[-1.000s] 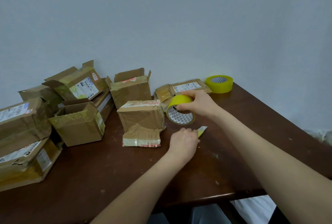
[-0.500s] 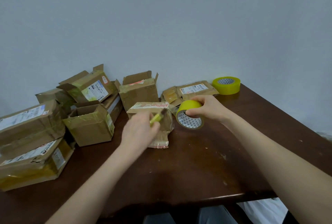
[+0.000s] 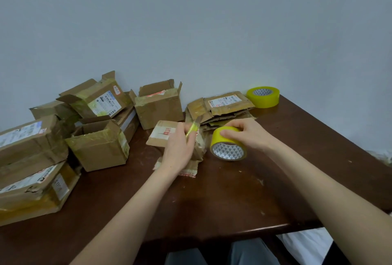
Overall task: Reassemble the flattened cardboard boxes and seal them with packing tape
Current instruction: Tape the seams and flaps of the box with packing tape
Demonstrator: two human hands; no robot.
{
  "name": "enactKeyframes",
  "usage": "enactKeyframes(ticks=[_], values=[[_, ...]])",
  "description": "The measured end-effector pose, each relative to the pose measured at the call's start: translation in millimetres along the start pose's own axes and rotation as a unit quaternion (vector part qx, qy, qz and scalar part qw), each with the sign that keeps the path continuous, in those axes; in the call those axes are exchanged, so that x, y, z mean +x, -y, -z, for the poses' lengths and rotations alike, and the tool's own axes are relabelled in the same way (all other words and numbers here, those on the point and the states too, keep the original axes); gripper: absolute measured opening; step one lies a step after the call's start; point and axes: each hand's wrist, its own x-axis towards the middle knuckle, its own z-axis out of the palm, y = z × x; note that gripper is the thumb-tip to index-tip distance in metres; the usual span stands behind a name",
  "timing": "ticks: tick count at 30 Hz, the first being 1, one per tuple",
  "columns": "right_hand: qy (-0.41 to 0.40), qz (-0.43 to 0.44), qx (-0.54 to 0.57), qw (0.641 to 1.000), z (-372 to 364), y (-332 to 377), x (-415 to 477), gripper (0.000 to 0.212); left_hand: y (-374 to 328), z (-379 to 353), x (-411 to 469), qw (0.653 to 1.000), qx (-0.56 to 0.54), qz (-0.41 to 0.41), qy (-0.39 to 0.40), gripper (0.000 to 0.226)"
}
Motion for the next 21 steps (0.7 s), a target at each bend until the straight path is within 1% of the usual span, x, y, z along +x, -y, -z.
enactKeyframes(ticks=[4,6,8,13,15,17,19,21], values=[[0.002,0.005,-0.058,0.998,-12.7,1.1,-5.3,0.018,-2.4,-15.2,-9.2,0.998,0.053,-0.005,-0.034,0.018],[-0.012,-0.008,-0.079,0.997,-14.4,-0.2,-8.0,0.021,0.3,-18.8,-12.6,0.997,0.056,-0.007,-0.053,0.025],[-0.024,-0.021,-0.087,0.996,-12.7,-0.1,-12.3,0.020,2.5,-20.8,-14.7,0.996,0.059,-0.014,-0.062,0.031],[-0.039,-0.050,-0.131,0.989,-14.3,6.3,-21.5,0.014,4.7,-27.2,-18.1,0.994,0.079,-0.035,-0.062,0.034],[-0.049,-0.066,-0.154,0.985,-16.7,8.6,-24.3,0.014,5.9,-29.9,-20.9,0.993,0.089,-0.053,-0.058,0.040],[-0.057,-0.080,-0.180,0.979,-18.2,11.0,-27.2,0.017,7.5,-33.6,-25.9,0.991,0.099,-0.070,-0.050,0.050],[-0.065,-0.079,-0.196,0.975,-20.1,11.8,-29.4,0.020,10.1,-37.0,-31.2,0.990,0.108,-0.075,-0.043,0.057],[-0.068,-0.061,-0.198,0.976,-22.3,9.0,-30.3,0.021,13.7,-38.0,-30.6,0.991,0.098,-0.078,-0.051,0.052]])
